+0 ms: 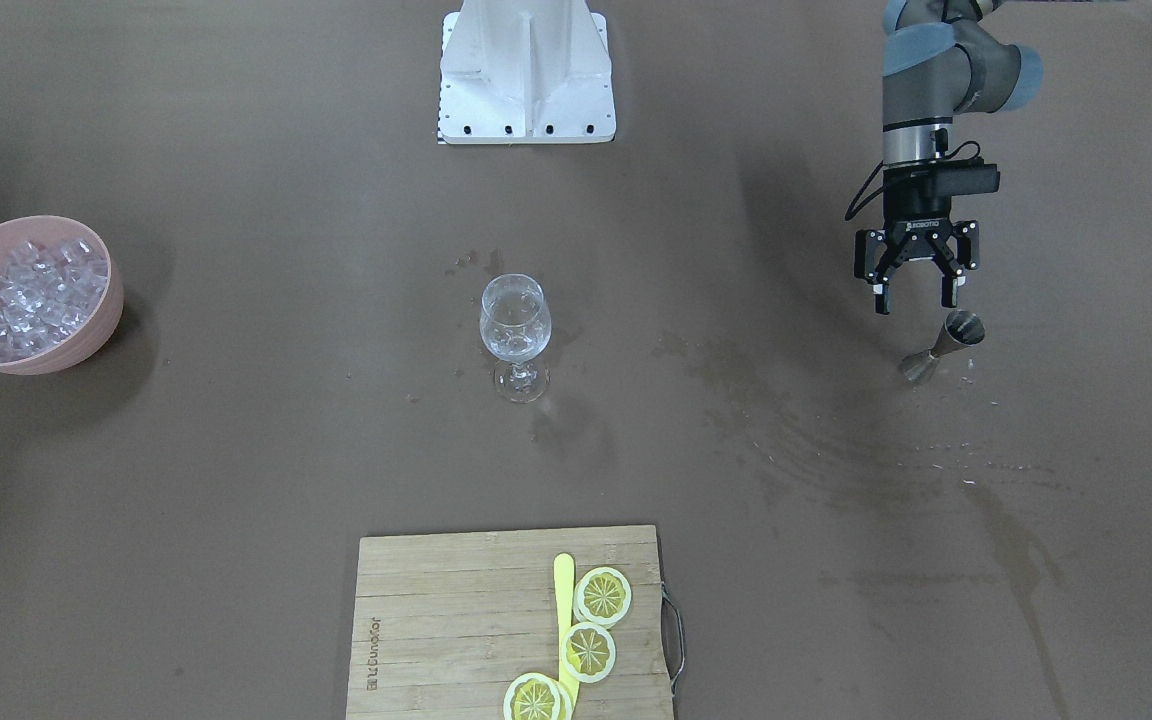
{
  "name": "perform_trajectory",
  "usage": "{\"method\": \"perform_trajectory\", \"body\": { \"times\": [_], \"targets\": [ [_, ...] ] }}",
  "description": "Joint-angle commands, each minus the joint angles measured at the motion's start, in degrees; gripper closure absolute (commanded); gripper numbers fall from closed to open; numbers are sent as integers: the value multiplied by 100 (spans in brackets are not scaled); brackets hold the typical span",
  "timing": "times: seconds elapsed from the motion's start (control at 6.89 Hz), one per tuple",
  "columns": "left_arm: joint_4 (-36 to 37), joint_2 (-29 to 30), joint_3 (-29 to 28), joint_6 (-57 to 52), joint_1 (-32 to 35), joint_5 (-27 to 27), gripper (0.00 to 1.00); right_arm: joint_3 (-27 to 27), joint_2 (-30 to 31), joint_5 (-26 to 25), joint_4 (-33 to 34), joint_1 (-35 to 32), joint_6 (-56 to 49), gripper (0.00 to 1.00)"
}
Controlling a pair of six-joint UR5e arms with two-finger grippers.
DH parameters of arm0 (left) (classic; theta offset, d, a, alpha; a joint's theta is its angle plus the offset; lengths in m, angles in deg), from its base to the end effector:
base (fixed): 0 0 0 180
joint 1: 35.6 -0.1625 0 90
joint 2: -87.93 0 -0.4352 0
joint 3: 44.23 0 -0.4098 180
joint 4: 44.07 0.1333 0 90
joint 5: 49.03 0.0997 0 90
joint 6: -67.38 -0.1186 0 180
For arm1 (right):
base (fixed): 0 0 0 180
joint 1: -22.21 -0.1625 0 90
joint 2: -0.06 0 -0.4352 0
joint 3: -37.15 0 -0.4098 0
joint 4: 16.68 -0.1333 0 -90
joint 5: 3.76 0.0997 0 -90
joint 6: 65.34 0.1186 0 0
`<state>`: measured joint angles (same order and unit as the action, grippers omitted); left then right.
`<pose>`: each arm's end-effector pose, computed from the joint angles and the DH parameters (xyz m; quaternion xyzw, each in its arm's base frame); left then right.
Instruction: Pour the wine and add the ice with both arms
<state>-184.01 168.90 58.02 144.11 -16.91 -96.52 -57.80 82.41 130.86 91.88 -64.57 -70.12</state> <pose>0.3774 -0.3530 0.5419 0.4265 0.3116 -0.2014 0.8249 0.0191 -0.5502 0.5987 -0.0429 -0.3797 -0.0448 0.9230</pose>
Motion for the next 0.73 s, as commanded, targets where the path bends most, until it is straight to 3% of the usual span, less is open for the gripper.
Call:
{"method": "perform_trajectory", "body": {
  "times": [0.0,0.58],
  "targets": [
    [-24,68,-91,-254,3,257,10,12,-8,38,-1,12,4,0],
    [-147,94,-477,-238,3,583,10,20,-17,82,-1,38,4,0]
  ]
}}
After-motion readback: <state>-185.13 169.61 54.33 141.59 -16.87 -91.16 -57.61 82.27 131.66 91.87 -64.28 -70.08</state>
